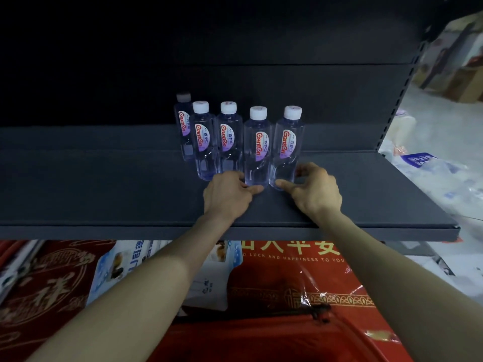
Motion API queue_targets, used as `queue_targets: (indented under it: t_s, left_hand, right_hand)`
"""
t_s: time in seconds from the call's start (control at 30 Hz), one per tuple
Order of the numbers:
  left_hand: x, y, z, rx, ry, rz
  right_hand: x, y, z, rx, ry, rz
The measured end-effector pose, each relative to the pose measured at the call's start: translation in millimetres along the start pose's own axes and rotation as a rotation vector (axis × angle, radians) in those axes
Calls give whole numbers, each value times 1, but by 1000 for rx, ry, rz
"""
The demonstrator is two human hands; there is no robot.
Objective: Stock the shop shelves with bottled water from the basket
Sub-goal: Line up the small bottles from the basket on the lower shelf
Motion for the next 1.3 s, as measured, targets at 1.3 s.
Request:
queue_targets:
  t_s: [1.3]
  left_hand:
    - [-3, -3, 19, -154, 279, 126]
  right_hand:
    - [-2, 2, 14, -34, -263, -139]
Point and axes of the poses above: each hand's wrist, its own y-axis towards the middle knuckle, its own z-axis out of the palm, x = y × z, the point moved 1 cm from there along y, towards the middle knuckle, and after that the axes turned 11 degrees about -y, right-handed, at the moved point
